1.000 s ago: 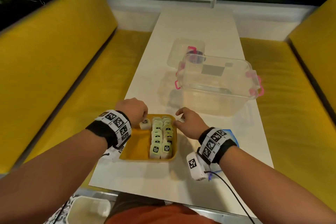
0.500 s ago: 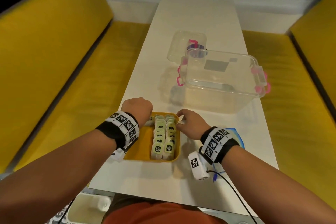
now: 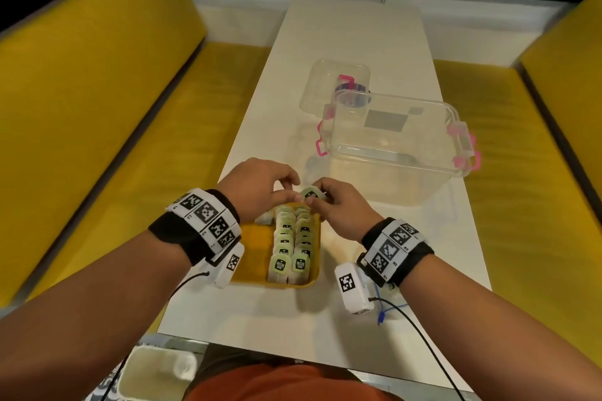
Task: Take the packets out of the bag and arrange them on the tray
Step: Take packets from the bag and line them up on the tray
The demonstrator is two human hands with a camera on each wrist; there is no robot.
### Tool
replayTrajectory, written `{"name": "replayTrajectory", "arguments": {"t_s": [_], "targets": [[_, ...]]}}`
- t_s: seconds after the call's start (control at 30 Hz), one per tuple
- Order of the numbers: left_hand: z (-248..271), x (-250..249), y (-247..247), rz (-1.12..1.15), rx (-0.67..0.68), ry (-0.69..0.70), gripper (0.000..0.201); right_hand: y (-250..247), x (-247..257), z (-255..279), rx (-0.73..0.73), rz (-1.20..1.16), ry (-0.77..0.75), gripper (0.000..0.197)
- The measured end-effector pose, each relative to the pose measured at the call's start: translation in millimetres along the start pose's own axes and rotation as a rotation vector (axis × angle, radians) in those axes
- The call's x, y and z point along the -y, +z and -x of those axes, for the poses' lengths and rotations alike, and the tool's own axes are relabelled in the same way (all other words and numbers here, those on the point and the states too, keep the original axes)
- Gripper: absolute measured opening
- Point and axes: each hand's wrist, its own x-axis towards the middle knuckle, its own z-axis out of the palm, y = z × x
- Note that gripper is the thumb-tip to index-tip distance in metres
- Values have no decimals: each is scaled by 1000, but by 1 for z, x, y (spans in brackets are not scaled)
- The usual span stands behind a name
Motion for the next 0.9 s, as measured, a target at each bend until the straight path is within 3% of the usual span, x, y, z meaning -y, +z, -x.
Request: {"name": "replayTrajectory", "arguments": {"t_s": [0.17,0.3,0.47,0.53,0.63,0.77,0.9], "targets": [[5,-15,-1,-76,-70,47,16,7,6,2,-40,-62,-51,15],[6,-17,-7,-127,-141,26,16,9,6,4,-50,48,-41,22],[9,-19,-14,-133,-48,18,13,10,9,5,-17,52,-23,16],[10,-16,-17,-159,-68,-16,12,11,8,5,-51,114,-48,14],[12,-5,-24,-249,-100,-113,12,11,-4,1,-160,244,-41,31],[10,11,-17,-472,96,-232,19,8,-16,-3,-94,366,85,41],[1,16,5,-625,323,-265,23,8,-22,-5,23,382,177,44]]}}
